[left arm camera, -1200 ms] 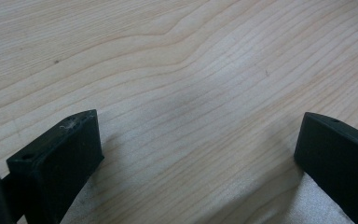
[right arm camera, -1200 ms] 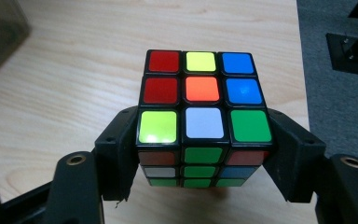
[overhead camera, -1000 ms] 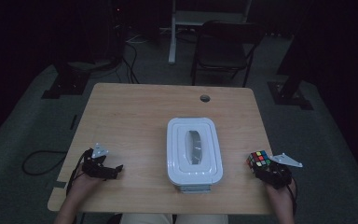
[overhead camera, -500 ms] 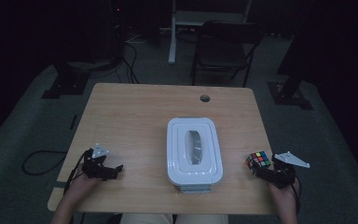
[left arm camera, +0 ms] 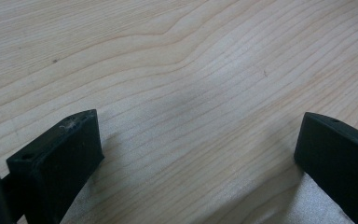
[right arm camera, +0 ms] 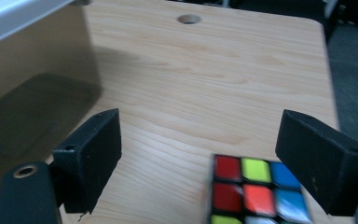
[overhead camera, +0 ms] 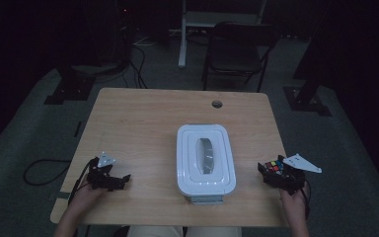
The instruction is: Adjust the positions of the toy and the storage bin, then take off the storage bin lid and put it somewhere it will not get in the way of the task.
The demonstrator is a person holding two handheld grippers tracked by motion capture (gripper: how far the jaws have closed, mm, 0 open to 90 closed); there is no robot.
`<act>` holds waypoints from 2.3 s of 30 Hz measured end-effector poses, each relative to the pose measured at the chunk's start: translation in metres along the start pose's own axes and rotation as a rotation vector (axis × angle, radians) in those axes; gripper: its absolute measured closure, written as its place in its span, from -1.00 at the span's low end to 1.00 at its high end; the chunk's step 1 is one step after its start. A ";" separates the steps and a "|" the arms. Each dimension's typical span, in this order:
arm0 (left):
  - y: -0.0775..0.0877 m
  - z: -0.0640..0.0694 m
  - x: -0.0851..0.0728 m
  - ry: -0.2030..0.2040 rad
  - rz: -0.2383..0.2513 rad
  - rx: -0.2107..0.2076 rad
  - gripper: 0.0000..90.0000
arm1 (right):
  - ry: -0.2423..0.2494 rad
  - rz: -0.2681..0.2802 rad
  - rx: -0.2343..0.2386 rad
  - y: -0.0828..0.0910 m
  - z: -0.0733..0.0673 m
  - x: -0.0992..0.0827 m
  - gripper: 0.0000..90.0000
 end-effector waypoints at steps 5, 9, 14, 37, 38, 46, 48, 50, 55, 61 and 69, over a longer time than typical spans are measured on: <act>0.000 0.000 0.000 0.000 0.000 0.002 -0.97 | 0.030 0.002 0.029 -0.008 -0.011 -0.001 -0.68; 0.000 0.001 0.000 -0.002 0.002 -0.002 -0.97 | 0.032 -0.010 0.058 -0.015 -0.020 -0.004 -0.68; 0.000 0.001 0.000 -0.002 0.002 -0.002 -0.97 | 0.048 -0.042 0.089 -0.025 -0.030 -0.011 -0.68; 0.000 0.002 0.000 -0.017 0.005 -0.013 -0.97 | 0.110 -0.229 0.103 -0.064 -0.042 -0.050 -0.67; 0.000 0.002 0.000 -0.017 0.005 -0.013 -0.97 | 0.113 -0.233 0.093 -0.065 -0.042 -0.050 -0.67; 0.000 0.003 0.000 -0.025 0.006 -0.021 -0.97 | 0.115 -0.281 0.075 -0.070 -0.040 -0.051 -0.72; 0.001 0.003 0.000 -0.029 0.007 -0.025 -0.97 | 0.109 -0.285 0.077 -0.070 -0.040 -0.051 -0.72; 0.001 0.003 0.000 -0.030 0.007 -0.027 -0.97 | 0.109 -0.285 0.078 -0.070 -0.040 -0.051 -0.72; 0.002 0.003 0.000 -0.039 -0.005 -0.038 -0.97 | 0.108 -0.285 0.078 -0.070 -0.040 -0.051 -0.72; 0.011 0.005 0.005 -0.032 0.015 -0.073 -0.97 | 0.108 -0.285 0.078 -0.070 -0.040 -0.051 -0.72; 0.028 0.010 0.028 -0.044 0.055 -0.091 -0.97 | 0.109 -0.285 0.078 -0.070 -0.040 -0.051 -0.72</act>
Point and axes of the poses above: each handheld gripper's, and its own axes: y roughly backward along the jaws, x roughly out of its top, z roughly to its right, the point moved 3 cm from there along -y, roughly forward along the jaws, and after that the axes turned 12 degrees about -y, right-handed, at the moved point
